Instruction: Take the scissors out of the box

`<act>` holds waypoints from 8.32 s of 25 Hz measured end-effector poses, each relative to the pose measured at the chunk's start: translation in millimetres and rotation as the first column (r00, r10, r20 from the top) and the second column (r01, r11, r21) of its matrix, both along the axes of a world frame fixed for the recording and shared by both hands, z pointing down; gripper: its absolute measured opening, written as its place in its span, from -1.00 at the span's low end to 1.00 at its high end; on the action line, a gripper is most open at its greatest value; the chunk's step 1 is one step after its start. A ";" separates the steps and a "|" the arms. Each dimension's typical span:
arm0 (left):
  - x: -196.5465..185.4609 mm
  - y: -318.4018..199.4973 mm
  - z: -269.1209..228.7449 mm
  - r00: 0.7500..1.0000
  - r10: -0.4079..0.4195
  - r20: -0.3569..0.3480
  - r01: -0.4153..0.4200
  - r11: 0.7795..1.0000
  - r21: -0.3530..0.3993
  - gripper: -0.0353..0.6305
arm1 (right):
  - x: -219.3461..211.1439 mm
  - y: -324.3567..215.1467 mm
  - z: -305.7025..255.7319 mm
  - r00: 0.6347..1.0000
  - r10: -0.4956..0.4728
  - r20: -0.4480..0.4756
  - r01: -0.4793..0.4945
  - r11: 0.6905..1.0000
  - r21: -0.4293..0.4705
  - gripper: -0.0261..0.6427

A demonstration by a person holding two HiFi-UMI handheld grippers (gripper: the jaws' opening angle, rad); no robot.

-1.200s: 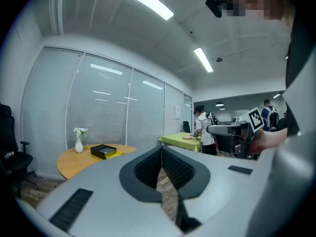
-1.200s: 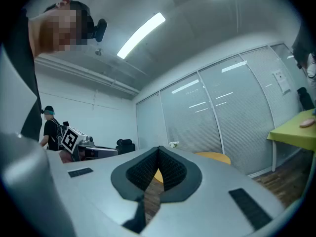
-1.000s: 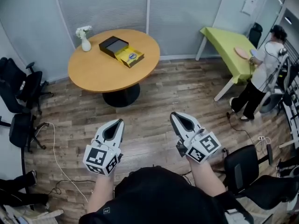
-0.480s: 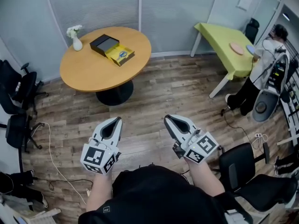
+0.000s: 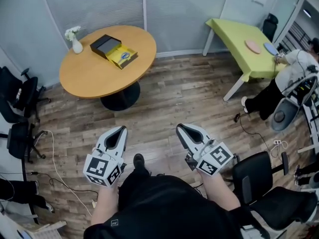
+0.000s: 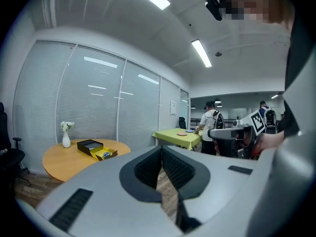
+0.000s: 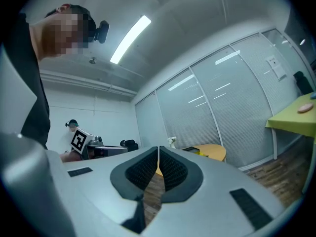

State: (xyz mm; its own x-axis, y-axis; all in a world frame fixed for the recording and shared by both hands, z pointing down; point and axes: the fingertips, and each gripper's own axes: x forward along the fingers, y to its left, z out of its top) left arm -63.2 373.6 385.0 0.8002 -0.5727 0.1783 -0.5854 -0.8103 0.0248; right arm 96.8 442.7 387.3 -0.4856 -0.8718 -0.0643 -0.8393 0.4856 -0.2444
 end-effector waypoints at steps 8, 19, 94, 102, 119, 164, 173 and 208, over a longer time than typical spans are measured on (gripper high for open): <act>17.0 -48.0 12.6 1.000 0.024 -0.007 -0.025 0.999 -0.020 -0.85 | 16.1 -37.8 19.1 1.000 0.023 0.012 -0.022 0.999 -0.049 -0.81; 19.2 -176.7 22.2 0.998 0.053 -0.021 -0.054 0.998 -0.038 -0.85 | 18.4 -162.4 36.7 0.999 0.044 0.029 -0.041 0.992 -0.124 -0.81; -21.3 -654.2 109.0 0.925 -0.379 -0.009 0.361 0.890 -0.279 -0.85 | -58.5 -785.5 259.1 0.238 -0.763 -0.601 0.488 0.629 -0.605 -0.57; -34.9 -647.7 145.9 0.916 -0.401 -0.010 0.371 0.856 -0.359 -0.85 | -48.8 -780.5 320.4 -0.137 -0.767 -0.627 0.446 0.517 -0.731 -0.53; -52.6 -636.2 162.1 0.909 -0.416 -0.025 0.374 0.840 -0.394 -0.85 | -36.5 -785.7 387.1 -0.530 -0.678 -0.509 0.288 0.420 -0.861 -0.56; -21.1 -658.7 33.8 0.951 -0.308 -0.033 0.303 0.946 -0.116 -0.85 | 1.7 -789.1 150.1 0.457 -0.591 -0.665 0.361 0.806 -0.469 -0.63; -25.0 -661.9 7.5 0.928 -0.369 -0.043 0.366 0.928 -0.075 -0.85 | -8.0 -763.3 43.4 0.699 -0.514 -0.498 0.472 0.854 -0.218 -0.63; -7.4 -661.4 -23.2 0.923 -0.375 -0.083 0.375 0.927 -0.013 -0.85 | 13.4 -734.5 -34.6 0.902 -0.429 -0.049 0.432 0.897 0.096 -0.63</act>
